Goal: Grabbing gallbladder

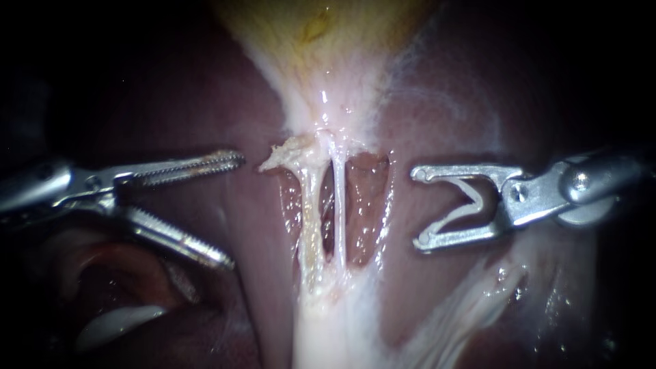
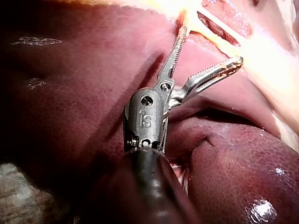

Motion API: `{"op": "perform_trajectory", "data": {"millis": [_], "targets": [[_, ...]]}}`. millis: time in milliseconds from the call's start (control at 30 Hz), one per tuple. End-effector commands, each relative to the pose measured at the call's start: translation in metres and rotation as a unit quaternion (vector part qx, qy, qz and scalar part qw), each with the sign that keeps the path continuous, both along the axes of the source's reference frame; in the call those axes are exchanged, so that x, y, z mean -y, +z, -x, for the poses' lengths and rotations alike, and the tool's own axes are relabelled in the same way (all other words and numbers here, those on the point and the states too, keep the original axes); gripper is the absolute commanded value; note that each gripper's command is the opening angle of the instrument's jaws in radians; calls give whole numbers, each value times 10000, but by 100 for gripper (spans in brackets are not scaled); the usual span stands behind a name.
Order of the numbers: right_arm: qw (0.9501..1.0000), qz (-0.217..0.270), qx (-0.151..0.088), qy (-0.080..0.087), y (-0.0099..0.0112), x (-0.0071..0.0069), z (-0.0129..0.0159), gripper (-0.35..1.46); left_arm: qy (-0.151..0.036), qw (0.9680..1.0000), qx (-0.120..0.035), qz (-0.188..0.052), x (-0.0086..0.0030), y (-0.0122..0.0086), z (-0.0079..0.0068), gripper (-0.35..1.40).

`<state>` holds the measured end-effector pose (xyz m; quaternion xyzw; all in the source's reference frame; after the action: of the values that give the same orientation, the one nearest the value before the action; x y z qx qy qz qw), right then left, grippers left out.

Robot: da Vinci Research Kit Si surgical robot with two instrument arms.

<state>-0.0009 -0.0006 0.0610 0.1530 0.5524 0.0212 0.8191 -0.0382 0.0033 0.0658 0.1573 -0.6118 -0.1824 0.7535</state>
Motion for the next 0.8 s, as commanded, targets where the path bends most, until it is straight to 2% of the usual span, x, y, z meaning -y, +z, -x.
{"op": "perform_trajectory", "data": {"millis": [33,100,300,667,800], "targets": [[10000,0,1,0,0,0,0,49,-3,10000,5,0,-1,0,0,96],[10000,0,0,0,0,0,0,49,-1,10000,9,-5,-4,1,0,96],[10000,0,0,0,0,0,0,49,8,10000,27,-23,-22,12,6,94],[10000,0,0,-1,0,0,1,49,-20,10000,23,-13,-54,47,36,89],[10000,0,-1,-2,0,0,1,49,-26,10000,15,11,-59,62,44,88]]}}
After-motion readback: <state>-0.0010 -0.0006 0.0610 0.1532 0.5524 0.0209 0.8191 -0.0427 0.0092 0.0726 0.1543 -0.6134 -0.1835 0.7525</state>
